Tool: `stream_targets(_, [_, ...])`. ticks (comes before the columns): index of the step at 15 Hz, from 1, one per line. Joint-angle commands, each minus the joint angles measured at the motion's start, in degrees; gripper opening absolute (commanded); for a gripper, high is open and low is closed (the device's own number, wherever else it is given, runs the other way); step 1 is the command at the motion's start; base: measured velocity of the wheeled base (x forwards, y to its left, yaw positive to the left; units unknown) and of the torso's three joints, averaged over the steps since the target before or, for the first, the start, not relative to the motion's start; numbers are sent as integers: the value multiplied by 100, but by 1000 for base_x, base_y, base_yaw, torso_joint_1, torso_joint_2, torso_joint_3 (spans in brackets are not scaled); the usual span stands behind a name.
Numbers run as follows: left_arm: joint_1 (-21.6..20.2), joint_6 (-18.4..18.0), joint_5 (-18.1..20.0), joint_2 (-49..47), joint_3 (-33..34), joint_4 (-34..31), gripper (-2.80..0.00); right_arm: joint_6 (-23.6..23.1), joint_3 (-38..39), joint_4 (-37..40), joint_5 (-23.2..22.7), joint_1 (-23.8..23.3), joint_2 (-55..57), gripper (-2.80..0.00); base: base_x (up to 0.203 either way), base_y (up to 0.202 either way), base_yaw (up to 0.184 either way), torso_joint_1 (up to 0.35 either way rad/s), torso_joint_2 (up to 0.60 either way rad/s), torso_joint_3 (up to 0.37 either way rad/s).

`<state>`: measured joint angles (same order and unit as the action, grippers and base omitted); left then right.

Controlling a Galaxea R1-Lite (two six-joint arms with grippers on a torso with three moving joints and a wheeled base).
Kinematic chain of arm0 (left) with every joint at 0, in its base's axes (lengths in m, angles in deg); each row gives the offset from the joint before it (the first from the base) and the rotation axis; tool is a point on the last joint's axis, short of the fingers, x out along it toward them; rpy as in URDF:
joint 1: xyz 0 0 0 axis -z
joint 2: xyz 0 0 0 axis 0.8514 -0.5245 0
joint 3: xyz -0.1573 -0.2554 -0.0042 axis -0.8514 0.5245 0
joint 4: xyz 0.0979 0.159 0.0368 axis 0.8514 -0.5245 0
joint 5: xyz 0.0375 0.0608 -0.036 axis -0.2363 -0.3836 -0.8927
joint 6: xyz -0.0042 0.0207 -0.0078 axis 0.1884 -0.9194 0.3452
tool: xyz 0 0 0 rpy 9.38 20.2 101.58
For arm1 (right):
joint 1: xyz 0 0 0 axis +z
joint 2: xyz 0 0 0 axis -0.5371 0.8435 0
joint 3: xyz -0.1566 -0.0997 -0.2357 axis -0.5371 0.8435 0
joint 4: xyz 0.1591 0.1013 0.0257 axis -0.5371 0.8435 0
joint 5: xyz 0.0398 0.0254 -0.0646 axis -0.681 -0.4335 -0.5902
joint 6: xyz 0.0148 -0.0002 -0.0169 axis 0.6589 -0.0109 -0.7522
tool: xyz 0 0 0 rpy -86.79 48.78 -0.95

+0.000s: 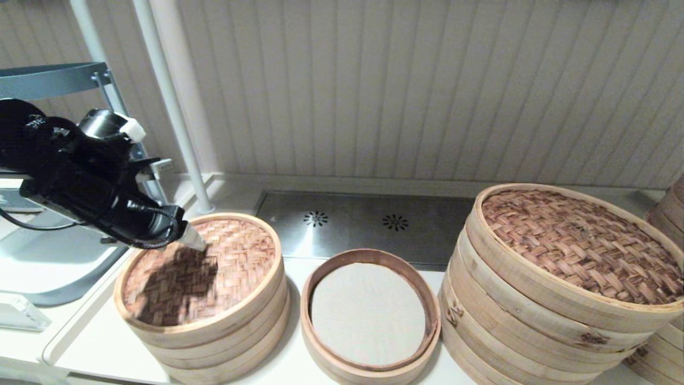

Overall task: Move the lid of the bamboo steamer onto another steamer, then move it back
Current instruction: Pick up the steamer

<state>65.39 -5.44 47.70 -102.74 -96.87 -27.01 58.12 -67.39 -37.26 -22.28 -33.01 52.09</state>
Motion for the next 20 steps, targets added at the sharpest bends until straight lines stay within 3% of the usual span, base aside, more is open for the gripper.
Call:
stream_targets(1, [16, 7, -61, -245, -125, -17, 0, -3, 9, 0, -6, 0, 5, -280, 0, 0, 0, 0, 0, 0])
stream_targets(8, [403, 177, -294, -581, -218, -17, 0, -3, 9, 0, 2, 0, 5, -280, 0, 0, 0, 0, 0, 0])
stream_targets(18, [405, 176, -340, -600, -325, -17, 0, -3, 9, 0, 2, 0, 5, -280, 0, 0, 0, 0, 0, 0])
stream_targets(20, [418, 184, -614, -621, -334, -17, 0, -3, 9, 0, 2, 0, 5, -280, 0, 0, 0, 0, 0, 0])
